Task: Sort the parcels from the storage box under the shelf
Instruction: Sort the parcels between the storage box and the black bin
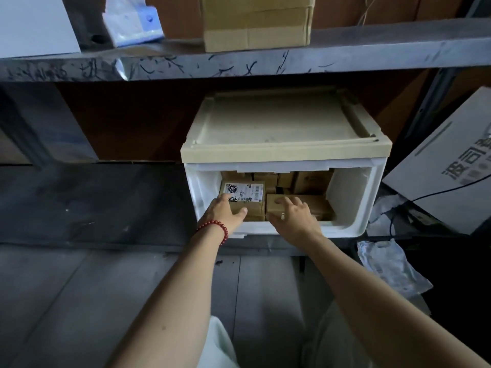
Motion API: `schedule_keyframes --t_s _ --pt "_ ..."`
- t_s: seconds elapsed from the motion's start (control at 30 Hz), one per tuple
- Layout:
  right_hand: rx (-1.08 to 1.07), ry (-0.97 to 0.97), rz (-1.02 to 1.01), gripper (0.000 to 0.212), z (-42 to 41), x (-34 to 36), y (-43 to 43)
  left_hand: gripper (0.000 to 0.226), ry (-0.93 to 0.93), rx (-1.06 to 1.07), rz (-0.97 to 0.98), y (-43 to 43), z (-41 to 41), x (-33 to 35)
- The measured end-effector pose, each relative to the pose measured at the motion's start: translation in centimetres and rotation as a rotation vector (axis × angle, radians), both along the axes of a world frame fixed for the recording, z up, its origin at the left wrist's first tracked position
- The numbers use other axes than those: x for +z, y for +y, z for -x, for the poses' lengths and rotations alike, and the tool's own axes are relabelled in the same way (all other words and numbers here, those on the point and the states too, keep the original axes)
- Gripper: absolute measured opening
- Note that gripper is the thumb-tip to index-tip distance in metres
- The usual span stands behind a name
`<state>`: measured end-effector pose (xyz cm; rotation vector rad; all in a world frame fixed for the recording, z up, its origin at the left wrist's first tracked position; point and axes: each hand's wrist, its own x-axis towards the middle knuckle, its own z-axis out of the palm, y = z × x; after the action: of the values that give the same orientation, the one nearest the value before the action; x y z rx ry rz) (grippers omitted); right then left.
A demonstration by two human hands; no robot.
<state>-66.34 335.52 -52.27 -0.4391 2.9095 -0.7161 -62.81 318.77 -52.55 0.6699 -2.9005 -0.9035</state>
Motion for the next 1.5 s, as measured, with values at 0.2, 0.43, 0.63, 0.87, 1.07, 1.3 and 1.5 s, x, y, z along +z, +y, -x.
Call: schedule_keyframes --t_s 0.2,0.43,0.63,0.87,1.07,1.3,1.5 --pt "-0.069 -0.087 0.085 0.054 3.6 -1.6 -0.8 0.061 -0.078 -0.039 0.064 -0.9 4.3 -2.1" --pt "-0.114 -0.196 0.143 0.052 7.7 -4.8 -2.9 0.061 -0.149 -0.056 0.125 -2.4 8.5 -4.7" --pt "-0.112 -0.25 0.124 0.053 10.1 -7.7 -5.0 0.065 -0.193 -0.084 0.16 -3.5 10.3 -6.3" --pt "-0.198 -0.365 0.215 0.063 12.9 -10.0 -7.2 0.065 -0.141 -0.053 0.055 -3.8 11.0 -7.6" --pt "-0.228 -0.393 0.329 0.049 13.3 -10.9 -8.1 0.068 -0.08 0.095 0.01 -3.6 11.9 -8.3" --pt "-0.26 -0.488 0.461 0.048 13.5 -10.2 -6.8 0.067 -0.043 0.118 -0.014 -3.5 13.0 -7.3" --pt "-0.294 -0.564 0.604 0.046 12.5 -8.2 -5.2 0.077 -0.056 0.125 0.069 -3.2 12.2 -5.0"
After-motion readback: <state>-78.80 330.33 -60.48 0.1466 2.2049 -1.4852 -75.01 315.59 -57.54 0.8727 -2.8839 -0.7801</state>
